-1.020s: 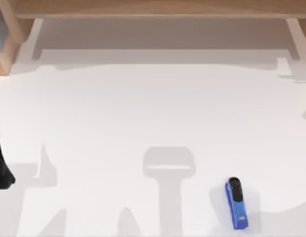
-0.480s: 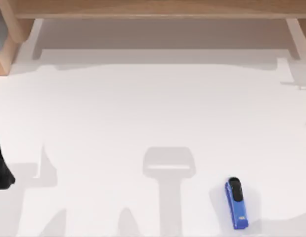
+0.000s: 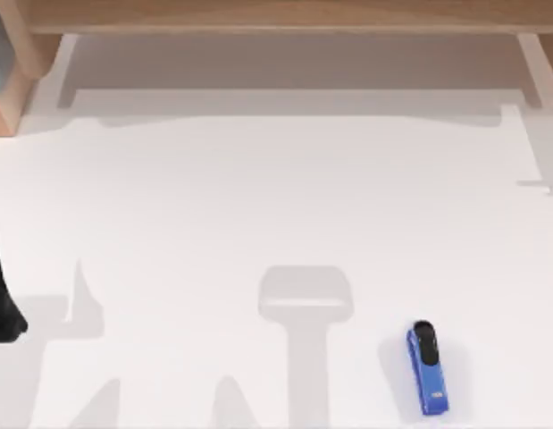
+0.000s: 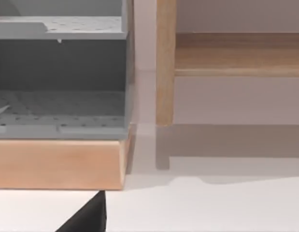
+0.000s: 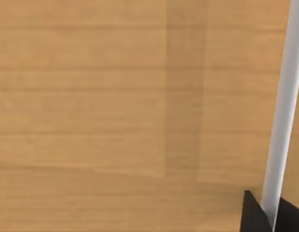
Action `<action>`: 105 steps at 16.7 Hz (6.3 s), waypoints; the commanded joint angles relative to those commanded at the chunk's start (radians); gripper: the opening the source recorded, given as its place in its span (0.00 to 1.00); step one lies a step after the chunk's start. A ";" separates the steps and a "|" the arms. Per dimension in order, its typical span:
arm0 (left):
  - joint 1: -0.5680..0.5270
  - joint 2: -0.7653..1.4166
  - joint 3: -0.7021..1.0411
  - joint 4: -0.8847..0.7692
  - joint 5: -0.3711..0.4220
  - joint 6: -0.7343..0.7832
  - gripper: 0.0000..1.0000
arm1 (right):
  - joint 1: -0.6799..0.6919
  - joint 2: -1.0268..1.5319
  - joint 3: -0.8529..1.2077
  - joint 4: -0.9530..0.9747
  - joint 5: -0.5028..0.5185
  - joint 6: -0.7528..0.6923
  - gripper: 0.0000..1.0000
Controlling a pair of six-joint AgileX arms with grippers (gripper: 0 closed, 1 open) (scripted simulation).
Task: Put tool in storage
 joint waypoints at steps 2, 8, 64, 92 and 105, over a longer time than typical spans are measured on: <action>0.000 0.000 0.000 0.000 0.000 0.000 1.00 | 0.000 0.000 0.000 0.000 0.000 0.000 0.00; 0.000 0.000 0.000 0.000 0.000 0.000 1.00 | -0.051 -0.029 -0.084 0.063 -0.052 -0.001 0.00; 0.000 0.000 0.000 0.000 0.000 0.000 1.00 | 0.424 -0.550 -0.172 -0.762 -0.016 0.828 1.00; 0.000 0.000 0.000 0.000 0.000 0.000 1.00 | 1.310 -0.511 0.311 -2.316 0.610 2.193 1.00; 0.000 0.000 0.000 0.000 0.000 0.000 1.00 | 1.302 -0.380 0.195 -2.065 0.610 2.187 0.85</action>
